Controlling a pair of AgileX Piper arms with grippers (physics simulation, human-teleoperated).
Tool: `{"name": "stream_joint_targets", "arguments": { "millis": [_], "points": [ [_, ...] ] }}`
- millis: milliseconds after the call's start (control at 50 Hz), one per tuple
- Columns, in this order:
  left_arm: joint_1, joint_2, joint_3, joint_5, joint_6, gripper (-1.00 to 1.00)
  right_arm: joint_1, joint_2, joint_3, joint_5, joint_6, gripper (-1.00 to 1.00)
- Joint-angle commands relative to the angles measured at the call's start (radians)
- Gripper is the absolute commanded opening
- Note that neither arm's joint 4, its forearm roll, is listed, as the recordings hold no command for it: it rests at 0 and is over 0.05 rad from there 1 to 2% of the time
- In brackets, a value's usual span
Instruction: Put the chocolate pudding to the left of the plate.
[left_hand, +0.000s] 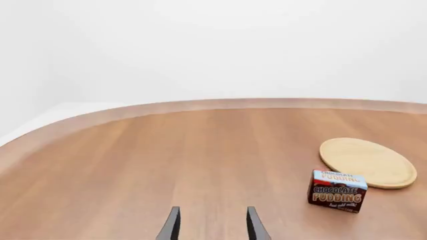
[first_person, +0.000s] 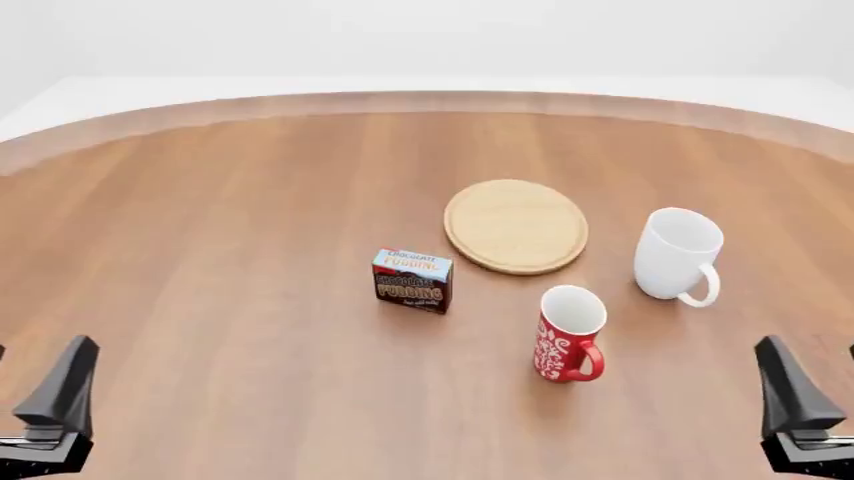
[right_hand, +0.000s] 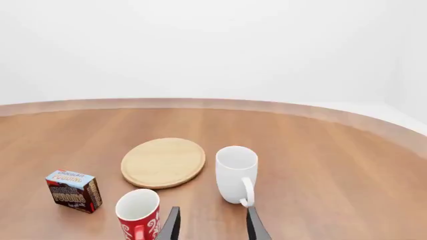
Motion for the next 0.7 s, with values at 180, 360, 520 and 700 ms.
{"name": "stream_joint_targets", "arguments": {
  "millis": [180, 360, 520, 700],
  "points": [
    [0.0, 0.004, -0.003, -0.001, 0.0, 1.0, -0.017, 0.001, -0.023, 0.018, 0.0, 1.0],
    [0.0, 0.004, -0.003, -0.001, 0.0, 1.0, 0.035, 0.142, -0.253, 0.047, -0.103, 1.0],
    [0.0, 0.004, -0.003, -0.001, 0.0, 1.0, 0.159, 0.436, -0.481, 0.025, -0.16, 1.0],
    [0.0, 0.004, -0.003, -0.001, 0.0, 1.0, 0.263, 0.695, -0.748, 0.153, -0.224, 1.0]
  ]
}}
